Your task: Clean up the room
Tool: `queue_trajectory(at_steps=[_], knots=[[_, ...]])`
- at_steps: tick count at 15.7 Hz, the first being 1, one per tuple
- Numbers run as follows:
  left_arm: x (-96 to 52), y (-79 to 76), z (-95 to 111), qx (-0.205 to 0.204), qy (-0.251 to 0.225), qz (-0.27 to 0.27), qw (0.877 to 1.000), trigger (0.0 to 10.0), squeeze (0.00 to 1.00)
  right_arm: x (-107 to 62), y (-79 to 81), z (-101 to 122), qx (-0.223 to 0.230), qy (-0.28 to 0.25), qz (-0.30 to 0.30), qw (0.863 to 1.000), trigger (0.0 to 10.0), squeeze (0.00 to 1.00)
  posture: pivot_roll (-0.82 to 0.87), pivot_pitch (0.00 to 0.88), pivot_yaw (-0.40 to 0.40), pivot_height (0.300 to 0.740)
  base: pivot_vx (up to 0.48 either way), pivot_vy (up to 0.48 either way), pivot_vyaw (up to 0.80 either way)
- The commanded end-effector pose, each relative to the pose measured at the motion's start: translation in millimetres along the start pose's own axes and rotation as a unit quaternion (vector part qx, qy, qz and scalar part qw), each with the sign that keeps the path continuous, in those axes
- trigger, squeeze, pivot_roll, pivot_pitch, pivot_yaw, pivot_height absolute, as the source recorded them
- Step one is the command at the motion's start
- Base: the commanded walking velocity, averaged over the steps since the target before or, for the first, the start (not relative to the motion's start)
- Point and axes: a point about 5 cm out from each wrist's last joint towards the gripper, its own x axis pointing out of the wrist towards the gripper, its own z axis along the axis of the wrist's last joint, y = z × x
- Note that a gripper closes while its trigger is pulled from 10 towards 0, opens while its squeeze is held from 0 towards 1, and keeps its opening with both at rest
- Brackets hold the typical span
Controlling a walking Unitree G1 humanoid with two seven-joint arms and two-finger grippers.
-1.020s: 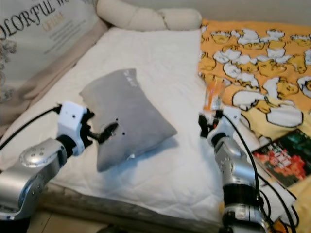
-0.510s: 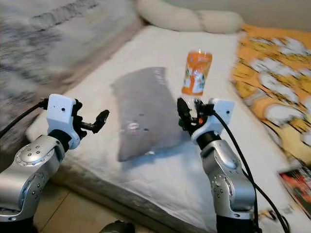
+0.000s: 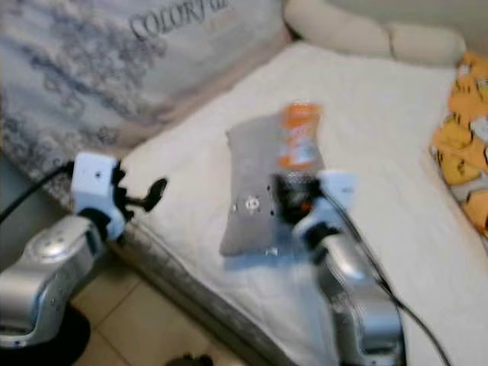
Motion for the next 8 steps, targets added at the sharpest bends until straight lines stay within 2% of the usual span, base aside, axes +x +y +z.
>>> queue_trajectory(at_steps=[1,2,4,8], knots=[[-0.6,-3.0,0,-0.007,-0.002,0.000,1.000,10.0,0.00,-1.5,-2.6,5,-0.006,-0.003,-0.006,1.000,10.0,0.00,0.00,0.000,0.051,0.740,0.000,0.000,0.80],[-0.1,2.7,2,-0.042,-0.003,0.035,0.998,10.0,0.00,-0.3,-2.0,5,-0.005,0.000,-0.002,1.000,10.0,0.00,0.01,0.000,0.039,0.740,0.000,0.000,0.80],[-1.1,5.6,4,-0.055,-0.011,0.052,0.997,10.0,0.00,0.5,-1.0,5,-0.004,0.005,0.002,1.000,10.0,0.00,0.02,0.000,0.035,0.740,0.000,0.000,0.80],[-4.1,7.1,3,-0.033,0.002,0.049,0.998,10.0,0.00,-0.1,3.9,2,-0.001,0.012,0.007,1.000,10.0,0.00,0.02,0.000,0.040,0.740,0.000,0.000,0.80]])
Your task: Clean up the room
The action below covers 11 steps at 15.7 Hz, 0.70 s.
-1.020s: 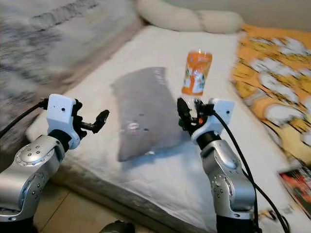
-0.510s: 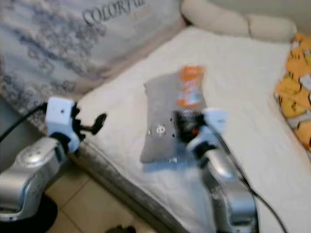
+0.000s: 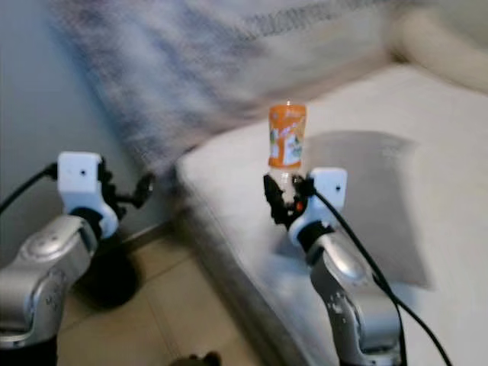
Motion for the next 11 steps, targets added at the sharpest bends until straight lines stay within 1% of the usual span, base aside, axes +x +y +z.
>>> queue_trajectory(at_steps=[1,3,5,6,7,8,9,10,11], knots=[[-1.4,1.4,0.9,0.008,0.003,0.006,1.000,10.0,0.00,-1.4,2.2,3.0,0.002,-0.004,0.001,1.000,10.0,0.00,0.02,0.000,0.041,0.740,0.000,0.000,0.80],[-1.4,3.8,1.1,0.005,0.004,0.015,1.000,10.0,0.00,-2.2,1.7,1.7,0.003,-0.002,-0.001,1.000,10.0,0.00,0.02,0.000,0.044,0.740,0.000,0.000,0.80],[-1.3,7.2,-0.7,0.018,0.015,0.024,0.999,10.0,0.00,-2.2,1.5,0.7,0.004,0.001,-0.002,1.000,10.0,0.00,0.02,0.000,0.043,0.740,0.000,0.000,0.80],[-2.0,7.8,-0.7,0.015,0.013,0.028,0.999,10.0,0.00,-2.3,1.1,-0.2,0.004,0.003,-0.003,1.000,10.0,0.00,0.02,0.000,0.043,0.740,0.000,0.000,0.80],[-3.3,6.0,0.4,0.002,0.005,0.019,1.000,10.0,0.00,-2.9,0.0,-1.8,0.003,0.007,-0.006,1.000,10.0,0.00,0.02,0.000,0.043,0.740,0.000,0.000,0.80],[-3.4,4.7,0.4,0.007,0.005,0.013,1.000,10.0,0.00,-3.0,-0.8,-2.5,0.003,0.010,-0.007,1.000,10.0,0.00,0.02,0.000,0.042,0.740,0.000,0.000,0.80],[-3.3,1.9,1.5,0.030,-0.006,0.005,1.000,10.0,0.00,-2.8,-2.8,-4.6,0.001,0.017,-0.011,1.000,10.0,0.00,0.03,0.000,0.042,0.740,0.000,0.000,0.80],[-2.7,1.7,0.4,0.041,-0.001,0.008,0.999,10.0,0.00,-2.6,-3.3,-5.0,0.000,0.019,-0.012,1.000,10.0,0.00,0.03,0.000,0.043,0.740,0.000,0.000,0.80],[0.1,1.6,-1.3,0.074,-0.001,0.017,0.997,10.0,0.00,-2.0,-4.1,-6.3,0.000,0.024,-0.015,1.000,10.0,0.00,0.03,0.000,0.041,0.740,0.000,0.000,0.80]])
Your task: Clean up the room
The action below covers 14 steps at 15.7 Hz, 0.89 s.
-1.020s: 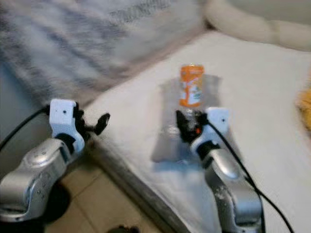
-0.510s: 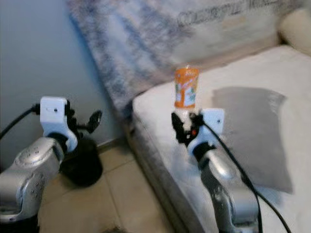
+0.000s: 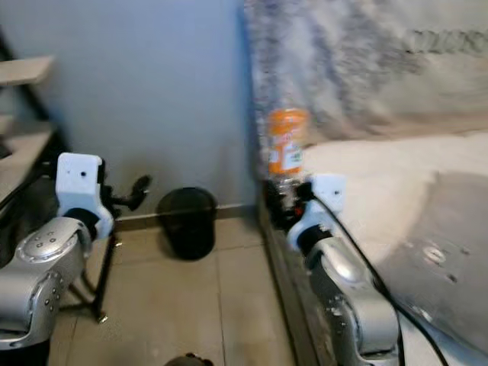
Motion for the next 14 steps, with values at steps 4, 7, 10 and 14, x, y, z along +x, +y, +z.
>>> queue_trajectory(at_steps=[4,7,10,14], knots=[[-0.8,-6.1,5,-0.008,-0.022,-0.015,1.000,10.0,0.00,1.4,-6.5,-6,-0.014,0.023,-0.029,0.999,10.0,0.00,0.03,0.000,0.040,0.740,0.000,0.000,0.20],[-1.4,-5.5,5,-0.007,-0.027,-0.016,0.999,10.0,0.00,5.7,-10.1,-7,-0.101,0.018,-0.054,0.993,10.0,0.00,0.03,0.000,0.035,0.740,0.354,0.000,0.00],[-1.4,-6.6,3,-0.007,-0.025,-0.017,1.000,10.0,0.00,5.4,-8.5,-11,-0.041,0.035,-0.034,0.998,10.0,0.00,0.04,0.000,0.029,0.740,0.405,0.000,0.00],[-3.1,-6.6,-1,-0.004,-0.019,-0.017,1.000,10.0,0.00,6.3,-6.8,-14,-0.058,0.039,-0.030,0.997,10.0,0.00,0.05,0.000,0.025,0.740,0.406,0.000,0.00]])
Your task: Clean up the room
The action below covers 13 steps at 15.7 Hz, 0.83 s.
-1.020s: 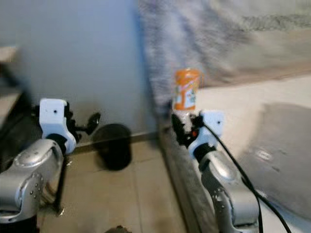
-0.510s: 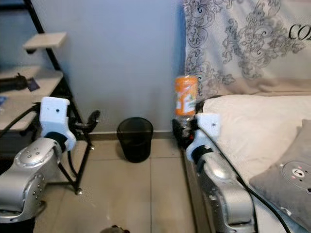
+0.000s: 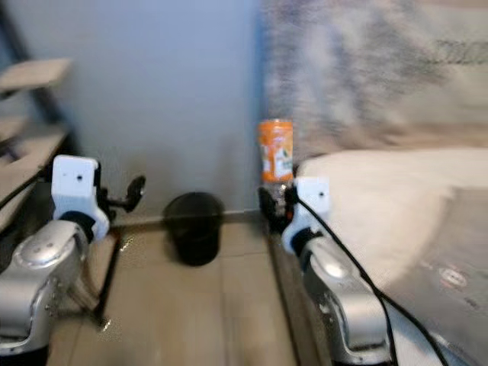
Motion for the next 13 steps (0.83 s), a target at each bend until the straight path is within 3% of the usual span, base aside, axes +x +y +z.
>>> queue_trajectory(at_steps=[1,3,5,10,13], knots=[[-2.2,1.2,0.8,0.011,-0.002,-0.003,1.000,10.0,0.00,2.8,1.6,3.7,-0.005,-0.007,0.005,1.000,10.0,0.00,0.05,0.000,0.025,0.740,0.401,0.000,0.00],[-3.4,-0.4,-3.6,0.019,0.007,-0.012,1.000,10.0,0.00,2.8,-0.9,2.4,-0.002,-0.003,-0.004,1.000,10.0,0.00,0.05,0.000,0.026,0.740,0.399,0.000,0.80],[-3.8,-0.9,-6.5,0.023,0.012,-0.016,1.000,10.0,0.00,2.0,-3.7,0.2,0.023,-0.002,-0.018,1.000,10.0,0.00,0.05,0.000,0.026,0.740,0.390,0.000,0.00],[-3.0,0.1,-8.2,0.030,0.017,-0.019,0.999,10.0,0.00,4.2,-5.6,-1.6,0.023,0.006,-0.017,1.000,10.0,0.00,0.05,0.000,0.030,0.740,0.389,0.000,0.00],[-4.1,0.3,-9.0,0.030,0.018,-0.020,0.999,10.0,0.00,5.2,-1.5,-2.4,-0.021,0.013,0.005,1.000,10.0,0.00,0.05,0.000,0.025,0.740,0.387,0.000,0.40]])
